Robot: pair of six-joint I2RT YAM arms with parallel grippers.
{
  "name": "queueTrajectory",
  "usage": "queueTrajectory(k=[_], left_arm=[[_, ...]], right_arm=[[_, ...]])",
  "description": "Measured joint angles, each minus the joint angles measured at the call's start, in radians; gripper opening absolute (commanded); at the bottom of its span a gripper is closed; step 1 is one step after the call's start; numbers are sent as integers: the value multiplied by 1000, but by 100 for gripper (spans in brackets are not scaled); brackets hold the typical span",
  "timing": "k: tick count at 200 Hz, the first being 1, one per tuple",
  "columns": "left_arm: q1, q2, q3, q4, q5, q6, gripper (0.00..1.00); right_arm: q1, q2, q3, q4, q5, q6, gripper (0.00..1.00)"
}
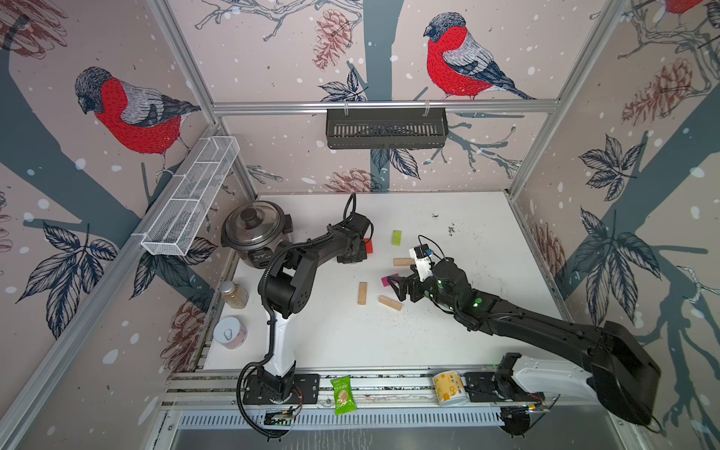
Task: Assemble the letter p with building blocks
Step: Assemble the building block at the center of the board.
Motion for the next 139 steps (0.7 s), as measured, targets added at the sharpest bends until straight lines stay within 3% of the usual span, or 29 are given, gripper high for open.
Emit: queueTrajectory(k=[139], left_arm=[[0, -10, -22, 19, -1, -3, 23]], right_arm=[[13, 19, 13, -3, 9, -4, 100]])
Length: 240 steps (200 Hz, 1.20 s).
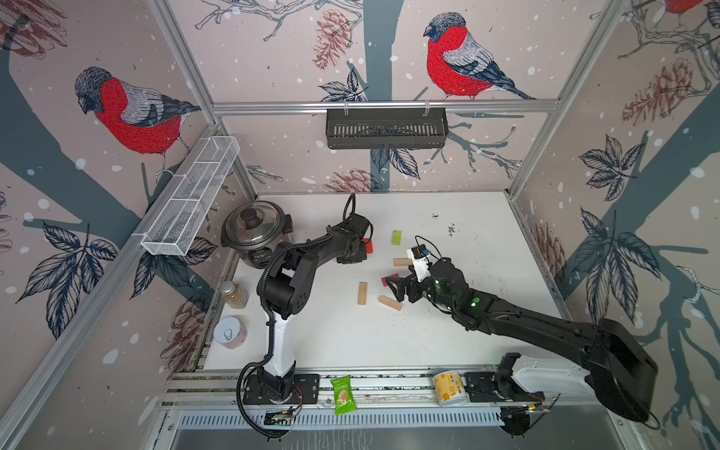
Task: Assemble the letter p with building blocks
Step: Assemble the building block at the center of the board.
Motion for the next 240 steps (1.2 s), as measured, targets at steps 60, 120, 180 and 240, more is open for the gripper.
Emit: queueTrajectory(k=[60, 120, 180, 240], left_arm=[[0, -5, -6, 6, 0, -4, 23], [0, -6, -9, 16, -2, -15, 24], [0, -3, -6, 13, -3, -15, 26], [0, 0, -2, 8, -2, -15, 32]], right_arm=[[9, 9, 7, -3, 12, -3, 100], [21, 17, 14, -4, 24, -10, 100], [30, 25, 20, -5, 29, -23, 100], [38, 33, 26, -12, 37, -25, 100]])
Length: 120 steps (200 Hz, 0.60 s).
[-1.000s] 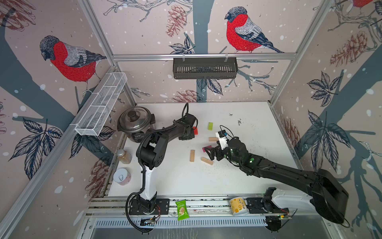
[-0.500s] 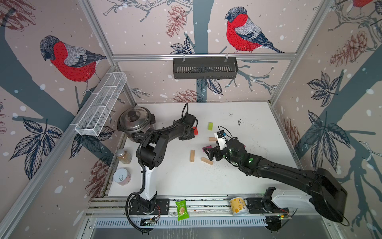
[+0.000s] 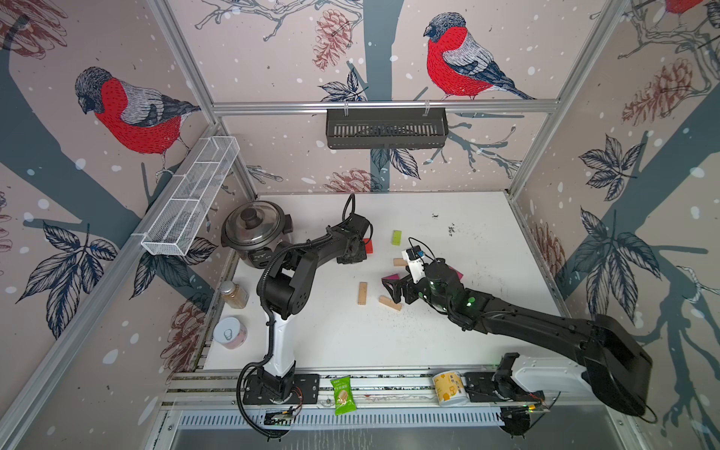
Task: Assemble the letter p with building blocks
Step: Assemble the building block at the center of the board.
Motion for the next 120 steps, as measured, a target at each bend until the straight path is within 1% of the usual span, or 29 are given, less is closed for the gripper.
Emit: queueTrajectory(k=[75, 101, 120], left_arm=[[1, 2, 2, -11, -24, 0, 38], [1, 2, 2, -12, -23, 0, 42], [1, 0, 2, -12, -19, 0, 43]], right_arm=[[13, 0, 8, -16, 21, -2, 100], [17, 26, 13, -23, 23, -5, 100], [18, 30, 14, -25, 26, -5, 100]])
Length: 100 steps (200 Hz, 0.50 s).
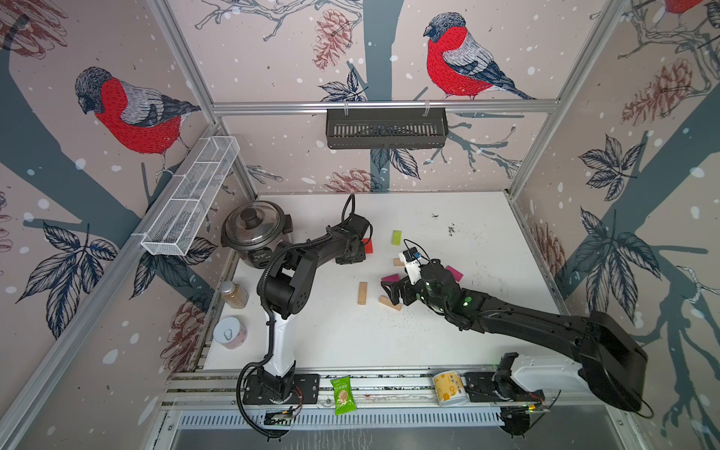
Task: Assemble the letter p with building blocks
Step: Assemble the building block at the center of the board.
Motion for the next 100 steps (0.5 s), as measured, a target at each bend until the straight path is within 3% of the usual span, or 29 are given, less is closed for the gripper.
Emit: queueTrajectory(k=[100], left_arm=[[3, -24, -23, 1, 81, 0, 43]], right_arm=[[2, 14, 5, -5, 10, 0, 100]])
